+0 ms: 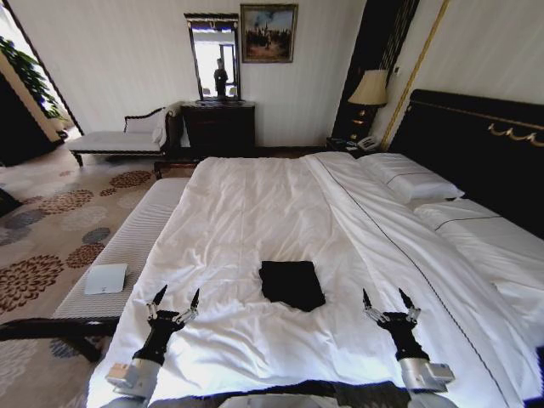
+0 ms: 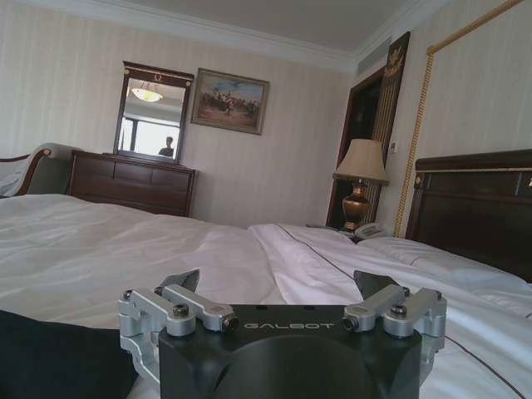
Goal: Fold the clothes on the bed.
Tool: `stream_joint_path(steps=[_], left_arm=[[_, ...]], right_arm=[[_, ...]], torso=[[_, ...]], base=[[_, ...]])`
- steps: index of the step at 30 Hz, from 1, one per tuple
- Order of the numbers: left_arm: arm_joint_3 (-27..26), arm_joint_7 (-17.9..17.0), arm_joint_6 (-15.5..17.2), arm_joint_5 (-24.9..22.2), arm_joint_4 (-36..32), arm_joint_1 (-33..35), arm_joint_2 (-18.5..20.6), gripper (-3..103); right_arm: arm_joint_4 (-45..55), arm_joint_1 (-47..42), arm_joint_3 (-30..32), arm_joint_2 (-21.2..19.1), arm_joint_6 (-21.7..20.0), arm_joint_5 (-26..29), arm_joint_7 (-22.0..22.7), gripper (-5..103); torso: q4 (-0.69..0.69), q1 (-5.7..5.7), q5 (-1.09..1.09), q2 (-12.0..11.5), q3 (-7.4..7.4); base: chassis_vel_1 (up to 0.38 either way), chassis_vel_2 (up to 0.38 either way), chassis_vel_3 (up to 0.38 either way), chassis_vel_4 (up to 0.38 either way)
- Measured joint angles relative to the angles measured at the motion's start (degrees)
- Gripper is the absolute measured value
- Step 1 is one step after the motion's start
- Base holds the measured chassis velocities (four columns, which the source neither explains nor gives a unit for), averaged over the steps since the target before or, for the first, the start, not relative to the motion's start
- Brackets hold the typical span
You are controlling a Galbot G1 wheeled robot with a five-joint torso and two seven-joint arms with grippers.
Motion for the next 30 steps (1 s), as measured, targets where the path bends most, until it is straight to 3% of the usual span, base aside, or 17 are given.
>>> stream_joint_path(steps=[30], left_arm=[[0.0, 0.0, 0.0, 0.0, 0.0, 0.0, 0.0, 100]], right_arm=[[0.0, 0.0, -0.1, 0.0, 0.0, -0.1, 0.1, 100]], torso=[[0.00, 0.02, 0.00, 0.0, 0.01]], base=[[-0.033, -0.044, 0.034, 0.042]])
